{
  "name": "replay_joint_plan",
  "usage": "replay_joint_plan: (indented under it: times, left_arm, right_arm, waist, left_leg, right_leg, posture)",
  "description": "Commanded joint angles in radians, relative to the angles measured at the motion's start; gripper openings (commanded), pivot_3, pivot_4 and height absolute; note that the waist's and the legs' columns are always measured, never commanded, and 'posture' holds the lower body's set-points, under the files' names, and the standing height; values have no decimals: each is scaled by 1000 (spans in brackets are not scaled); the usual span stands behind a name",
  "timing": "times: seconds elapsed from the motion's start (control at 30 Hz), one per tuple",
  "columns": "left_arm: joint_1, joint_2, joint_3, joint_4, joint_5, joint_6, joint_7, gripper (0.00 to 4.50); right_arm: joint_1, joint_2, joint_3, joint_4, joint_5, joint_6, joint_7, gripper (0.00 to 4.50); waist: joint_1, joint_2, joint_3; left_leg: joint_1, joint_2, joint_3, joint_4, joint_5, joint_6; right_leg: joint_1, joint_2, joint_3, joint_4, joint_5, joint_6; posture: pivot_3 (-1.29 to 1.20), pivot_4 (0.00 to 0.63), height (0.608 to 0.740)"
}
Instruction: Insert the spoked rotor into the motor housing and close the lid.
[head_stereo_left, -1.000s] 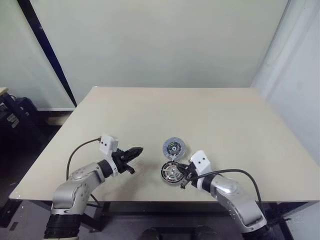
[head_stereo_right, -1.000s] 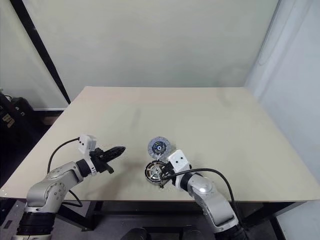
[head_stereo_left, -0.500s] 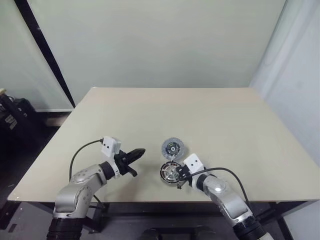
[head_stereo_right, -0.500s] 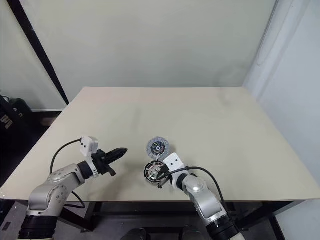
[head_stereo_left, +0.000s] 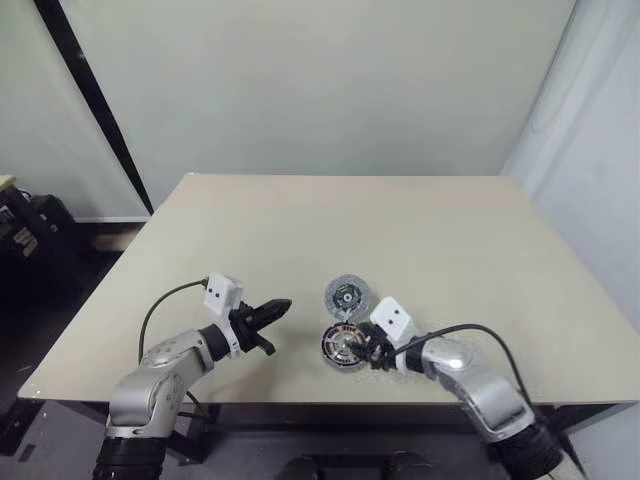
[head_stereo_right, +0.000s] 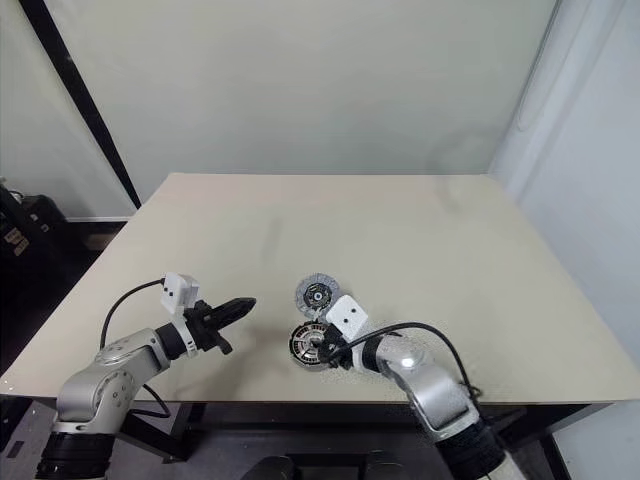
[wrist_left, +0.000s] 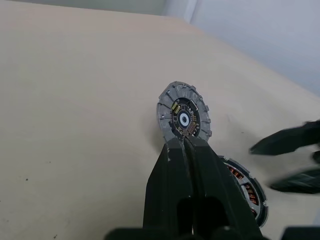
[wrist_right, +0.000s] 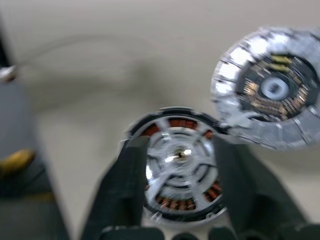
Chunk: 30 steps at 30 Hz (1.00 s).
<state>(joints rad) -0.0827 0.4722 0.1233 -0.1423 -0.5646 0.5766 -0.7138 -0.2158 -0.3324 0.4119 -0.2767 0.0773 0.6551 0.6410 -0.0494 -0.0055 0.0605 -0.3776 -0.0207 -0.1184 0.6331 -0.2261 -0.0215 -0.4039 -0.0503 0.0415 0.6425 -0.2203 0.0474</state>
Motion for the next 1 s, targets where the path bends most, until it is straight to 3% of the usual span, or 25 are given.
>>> replay_joint_plan:
  times: [0.03,0.13,0.3,0.53,0.7,1.0]
  left_arm:
    - [-19,11,-13,-22,12,-10,-11,0]
    - [-14,40,-48,-18,42,-15,-39,0]
    - [2,130,-139,-12,122,-21,-111,0]
    - [6,221,-244,0,213,-31,-186,0]
    - [3,204,-257,18,234,-50,-187,0]
    - [22,187,-256,24,250,-71,-184,0]
  right_arm:
    - [-36,-50,30,-105,-6,64,33,3489]
    - [-77,-131,97,-147,-29,124,82,4473]
    - [-181,-236,228,-173,-87,157,162,4473]
    - [-303,-228,365,-103,-156,159,220,4473]
    - [-338,-196,427,-27,-191,144,238,4473]
    - [-314,-159,423,79,-219,113,219,4473]
  waist:
    - [0,0,0]
    - [0,0,0]
    - [-1,0,0]
    - [0,0,0]
    - [0,0,0]
    - [0,0,0]
  left_leg:
    - [0,0,0,0,0,0]
    - [0,0,1,1,0,0]
    - [0,0,1,2,0,0]
    - [-1,0,1,1,0,0]
    - [-1,0,0,1,0,0]
    - [0,0,0,2,0,0]
  right_leg:
    - [0,0,0,0,0,0]
    - [0,0,0,0,0,0]
    - [-1,0,0,0,0,0]
    - [-3,0,-1,0,0,0]
    - [-2,-1,-1,0,0,0]
    - [-2,0,-1,1,0,0]
  posture:
    - [0,0,740]
    - [0,0,740]
    - [0,0,740]
    - [0,0,740]
    - [0,0,740]
    - [0,0,740]
